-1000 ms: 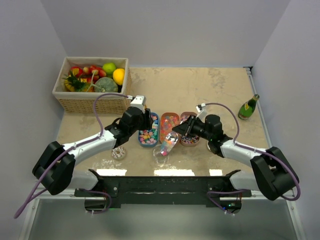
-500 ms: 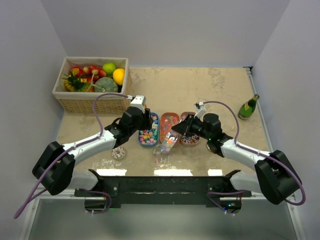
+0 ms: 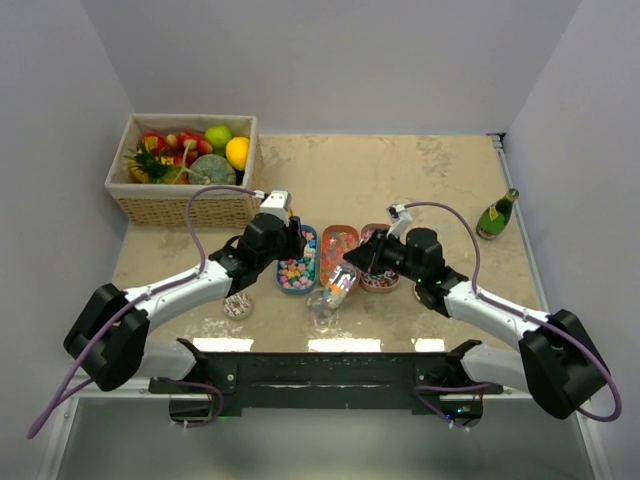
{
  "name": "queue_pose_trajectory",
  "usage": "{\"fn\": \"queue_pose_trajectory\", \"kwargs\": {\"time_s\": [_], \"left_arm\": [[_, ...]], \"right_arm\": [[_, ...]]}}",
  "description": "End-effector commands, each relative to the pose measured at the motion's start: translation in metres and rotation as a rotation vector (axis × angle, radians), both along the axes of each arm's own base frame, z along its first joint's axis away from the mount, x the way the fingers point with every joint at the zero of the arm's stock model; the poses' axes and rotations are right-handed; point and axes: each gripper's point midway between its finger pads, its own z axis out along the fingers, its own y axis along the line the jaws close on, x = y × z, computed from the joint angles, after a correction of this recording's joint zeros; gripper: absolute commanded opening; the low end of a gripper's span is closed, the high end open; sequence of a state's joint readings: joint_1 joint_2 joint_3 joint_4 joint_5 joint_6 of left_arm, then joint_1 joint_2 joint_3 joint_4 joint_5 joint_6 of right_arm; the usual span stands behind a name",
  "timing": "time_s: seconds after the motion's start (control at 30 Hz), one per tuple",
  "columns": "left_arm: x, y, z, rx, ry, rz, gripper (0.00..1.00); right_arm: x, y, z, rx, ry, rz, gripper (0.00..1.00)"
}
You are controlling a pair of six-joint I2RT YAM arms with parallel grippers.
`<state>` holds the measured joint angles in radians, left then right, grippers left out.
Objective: Pack the candies
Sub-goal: Place the fake candies in the packing bottle.
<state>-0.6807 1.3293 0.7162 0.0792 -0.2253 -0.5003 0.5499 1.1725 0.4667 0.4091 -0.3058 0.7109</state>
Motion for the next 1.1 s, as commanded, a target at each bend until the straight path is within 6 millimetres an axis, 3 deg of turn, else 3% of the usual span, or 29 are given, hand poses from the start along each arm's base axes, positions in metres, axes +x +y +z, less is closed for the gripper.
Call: {"fn": "queue_pose_trajectory", "kwargs": {"time_s": [0.0,0.5,0.77,1.07], "left_arm": [[0.008,0.003,0.022,-0.013,-0.064,0.021,0.57],[0.009,0.004,0.023,-0.015,-0.069,0.025,0.59],[0.009,0.003,0.024,-0.016,-0.072,0.023,0.6],[0.009,0.004,0.019,-0.002,-0.064,0.024,0.6]], "right_arm": [[0.012,0.003,0.033,0.007,-0.11,-0.016,0.0],[0.008,0.01,0.041,-0.033,-0.149,0.005,0.0],[0.014,0.003,0.043,-0.08,-0.165,-0.041,0.0],[0.026,-0.005,0.078,-0.062,-0.227,-0.116,0.0]]}}
